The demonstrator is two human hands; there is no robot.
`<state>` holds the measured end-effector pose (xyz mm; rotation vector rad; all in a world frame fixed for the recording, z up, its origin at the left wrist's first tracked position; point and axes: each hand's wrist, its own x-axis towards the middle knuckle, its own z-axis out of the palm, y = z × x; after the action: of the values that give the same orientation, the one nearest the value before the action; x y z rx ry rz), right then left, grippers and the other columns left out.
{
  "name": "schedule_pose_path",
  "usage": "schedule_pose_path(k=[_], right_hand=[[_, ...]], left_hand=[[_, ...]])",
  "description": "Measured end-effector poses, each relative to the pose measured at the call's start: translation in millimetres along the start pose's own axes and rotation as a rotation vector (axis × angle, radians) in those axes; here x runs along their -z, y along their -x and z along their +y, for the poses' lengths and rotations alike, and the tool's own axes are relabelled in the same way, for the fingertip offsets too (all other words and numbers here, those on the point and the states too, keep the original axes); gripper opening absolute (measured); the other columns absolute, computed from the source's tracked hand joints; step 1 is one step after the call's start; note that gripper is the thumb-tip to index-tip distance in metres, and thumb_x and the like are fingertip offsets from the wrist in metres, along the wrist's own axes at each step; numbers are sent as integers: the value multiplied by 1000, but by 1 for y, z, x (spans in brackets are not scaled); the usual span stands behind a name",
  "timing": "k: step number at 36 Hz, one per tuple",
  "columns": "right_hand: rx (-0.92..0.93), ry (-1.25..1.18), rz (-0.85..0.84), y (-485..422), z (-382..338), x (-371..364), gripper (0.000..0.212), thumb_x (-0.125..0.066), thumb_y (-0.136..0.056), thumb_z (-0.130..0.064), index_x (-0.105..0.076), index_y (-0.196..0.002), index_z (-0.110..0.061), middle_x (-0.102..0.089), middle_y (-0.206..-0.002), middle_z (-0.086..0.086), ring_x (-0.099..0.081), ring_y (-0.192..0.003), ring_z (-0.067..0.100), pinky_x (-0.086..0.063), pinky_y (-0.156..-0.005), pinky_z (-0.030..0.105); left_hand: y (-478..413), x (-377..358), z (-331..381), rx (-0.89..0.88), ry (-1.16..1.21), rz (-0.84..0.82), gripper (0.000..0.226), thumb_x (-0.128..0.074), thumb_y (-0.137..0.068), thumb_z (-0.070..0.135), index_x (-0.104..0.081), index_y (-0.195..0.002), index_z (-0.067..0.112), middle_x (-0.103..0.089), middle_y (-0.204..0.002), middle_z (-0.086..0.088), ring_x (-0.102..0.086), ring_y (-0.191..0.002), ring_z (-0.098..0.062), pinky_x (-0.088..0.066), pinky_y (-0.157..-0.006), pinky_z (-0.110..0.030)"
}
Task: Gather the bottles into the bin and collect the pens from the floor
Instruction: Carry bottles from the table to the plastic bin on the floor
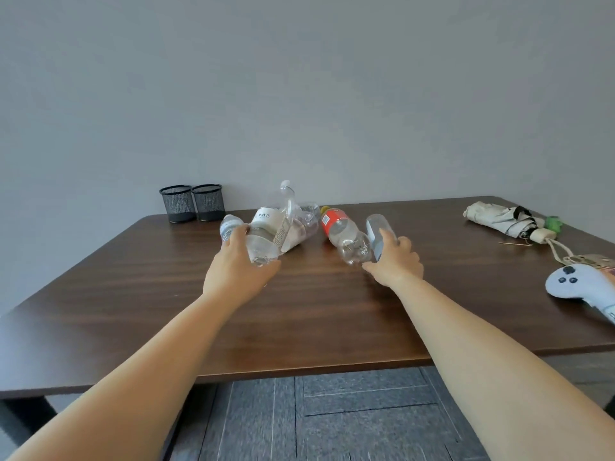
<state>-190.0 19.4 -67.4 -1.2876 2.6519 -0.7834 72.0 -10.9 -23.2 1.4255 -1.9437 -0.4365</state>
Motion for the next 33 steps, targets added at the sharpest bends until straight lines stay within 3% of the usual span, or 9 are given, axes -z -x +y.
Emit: schedule_pose_path(k=[4, 9, 14, 21, 25, 28, 33], right_hand=[[-67, -74, 70, -5, -7, -6, 62, -54, -92, -27, -23, -146, -27, -31, -141, 12, -44, -120, 37, -42, -94, 44], [-144, -295, 240, -2, -24, 5, 58, -56, -91, -25, -30, -143, -21, -36, -138, 16, -47, -117, 43, -46, -93, 50], [2, -529, 325, 27, -70, 19, 60, -60, -88, -26, -34, -142, -23, -39, -138, 13, -53, -115, 38, -48, -93, 45], [344, -755, 197, 119, -169, 12, 59, -63, -85, -25, -38, -139, -19, -47, -135, 5, -47, -122, 23, -42, -98, 34], [484, -800, 95, 185, -228, 2, 58, -65, -86, -25, -40, -138, -16, -46, -135, 4, -45, -119, 17, -36, -89, 23], [612, -854, 27, 238, -268, -6, 55, -64, -87, -22, -41, -136, -16, -46, -134, 2, -44, -118, 15, -37, -91, 24], [745, -875, -110, 319, -312, -22, 54, -64, -88, -23, -41, -136, -16, -45, -131, -3, -41, -117, 11, -36, -94, 25]], left_hand=[[-3, 12, -12, -21, 7, 18, 76, -68, -76, 40, -28, -140, 29, -46, -135, -1, -52, -115, -25, -45, -85, -35], [-2, 44, -30, -48, -18, 43, 85, -71, -74, 45, -25, -144, 30, -43, -141, 1, -48, -122, -22, -43, -90, -35], [11, 89, -54, -26, -8, 119, 80, -72, -72, 43, -31, -139, 28, -48, -134, 3, -51, -116, -20, -45, -87, -35], [63, 186, -110, 63, -30, 226, 77, -73, -71, 42, -32, -134, 30, -53, -127, 3, -56, -107, -21, -49, -85, -39], [109, 258, -147, 107, -47, 335, 80, -75, -73, 39, -31, -139, 24, -50, -133, -2, -55, -111, -22, -46, -85, -36], [153, 307, -175, 161, -87, 431, 83, -75, -73, 41, -30, -140, 23, -48, -137, -3, -54, -115, -24, -42, -84, -35], [229, 363, -215, 270, -145, 522, 85, -76, -74, 40, -30, -142, 19, -40, -143, -8, -52, -119, -29, -46, -95, -44]])
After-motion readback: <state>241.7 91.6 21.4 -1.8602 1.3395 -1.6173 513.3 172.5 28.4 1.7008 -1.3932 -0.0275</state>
